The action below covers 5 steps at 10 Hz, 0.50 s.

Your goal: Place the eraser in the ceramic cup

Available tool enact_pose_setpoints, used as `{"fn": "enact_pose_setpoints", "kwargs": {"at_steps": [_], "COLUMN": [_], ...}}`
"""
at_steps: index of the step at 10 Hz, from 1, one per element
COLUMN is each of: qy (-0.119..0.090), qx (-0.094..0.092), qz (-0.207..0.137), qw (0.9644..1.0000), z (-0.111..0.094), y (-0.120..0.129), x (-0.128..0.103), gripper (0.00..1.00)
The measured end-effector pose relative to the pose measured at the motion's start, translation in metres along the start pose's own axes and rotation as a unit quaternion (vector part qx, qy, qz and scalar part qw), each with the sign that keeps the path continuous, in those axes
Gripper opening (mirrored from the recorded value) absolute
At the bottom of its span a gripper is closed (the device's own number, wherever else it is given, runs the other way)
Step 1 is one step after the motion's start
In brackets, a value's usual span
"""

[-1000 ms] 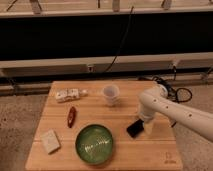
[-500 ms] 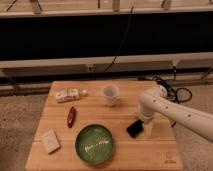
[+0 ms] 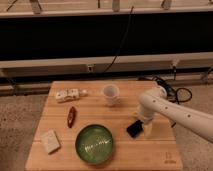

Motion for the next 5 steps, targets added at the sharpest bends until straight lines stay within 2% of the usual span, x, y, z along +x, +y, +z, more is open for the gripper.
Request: {"fn": "enact_pose_setpoints", "kwargs": {"at_steps": [1,2,4,5], "qy": [-0.001,-0.001,-0.003,-0.003], "qx": [-0.001,-0.001,-0.002,-0.001], "qz": [-0.001,-0.001,-0.003,-0.003], "qw": [1.0000,1.0000,1.0000,1.0000], "z": [0.0013,0.0016,0.0030,0.0033], "y": [0.0008,0.0012,0.0019,0.0017], "x": [-0.0008,-0.0012,-0.0028,-0.0031], "gripper": [0.77,0.70,0.47,0.39]}}
